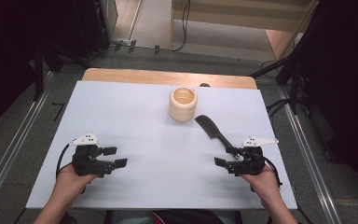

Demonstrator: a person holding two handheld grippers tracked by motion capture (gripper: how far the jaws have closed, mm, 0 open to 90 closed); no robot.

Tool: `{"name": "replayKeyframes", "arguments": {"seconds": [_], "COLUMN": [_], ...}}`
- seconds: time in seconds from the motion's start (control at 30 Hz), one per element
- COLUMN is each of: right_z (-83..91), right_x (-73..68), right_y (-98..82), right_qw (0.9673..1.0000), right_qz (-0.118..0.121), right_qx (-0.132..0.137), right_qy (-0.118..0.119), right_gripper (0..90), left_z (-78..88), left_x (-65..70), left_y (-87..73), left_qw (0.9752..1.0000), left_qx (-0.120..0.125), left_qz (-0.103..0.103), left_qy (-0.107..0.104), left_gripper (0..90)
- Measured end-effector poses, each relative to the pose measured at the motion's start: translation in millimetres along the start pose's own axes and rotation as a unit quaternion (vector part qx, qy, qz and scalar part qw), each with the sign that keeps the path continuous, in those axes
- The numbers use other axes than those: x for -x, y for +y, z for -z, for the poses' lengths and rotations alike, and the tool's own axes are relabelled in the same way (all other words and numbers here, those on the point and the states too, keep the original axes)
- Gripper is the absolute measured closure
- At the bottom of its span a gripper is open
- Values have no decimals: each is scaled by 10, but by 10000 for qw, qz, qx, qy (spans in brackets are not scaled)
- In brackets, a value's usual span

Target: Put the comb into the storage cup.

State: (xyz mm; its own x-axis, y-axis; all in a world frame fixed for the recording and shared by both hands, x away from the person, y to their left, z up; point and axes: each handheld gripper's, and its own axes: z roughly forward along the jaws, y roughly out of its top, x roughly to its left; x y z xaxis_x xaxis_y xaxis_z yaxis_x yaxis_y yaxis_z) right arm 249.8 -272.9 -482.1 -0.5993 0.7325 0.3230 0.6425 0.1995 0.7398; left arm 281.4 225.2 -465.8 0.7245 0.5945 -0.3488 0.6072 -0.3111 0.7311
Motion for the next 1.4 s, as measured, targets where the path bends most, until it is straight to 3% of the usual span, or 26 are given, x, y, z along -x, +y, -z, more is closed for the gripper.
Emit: {"name": "replayKeyframes", "arguments": {"seconds": [0.7,1.4], "right_z": [68,45], "right_x": [236,544], "right_y": [56,275], "right_qw": [9996,9987], "right_qz": [-130,-147], "right_qx": [50,199], "right_qy": [-252,-455], "right_gripper": [209,213], "left_z": [0,-10], "left_x": [-9,-6], "left_y": [-2,1], "left_qw": [10000,10000], "left_qx": [12,-1], "left_qz": [20,14], "left_qy": [1,-2], "left_gripper": [250,250]}}
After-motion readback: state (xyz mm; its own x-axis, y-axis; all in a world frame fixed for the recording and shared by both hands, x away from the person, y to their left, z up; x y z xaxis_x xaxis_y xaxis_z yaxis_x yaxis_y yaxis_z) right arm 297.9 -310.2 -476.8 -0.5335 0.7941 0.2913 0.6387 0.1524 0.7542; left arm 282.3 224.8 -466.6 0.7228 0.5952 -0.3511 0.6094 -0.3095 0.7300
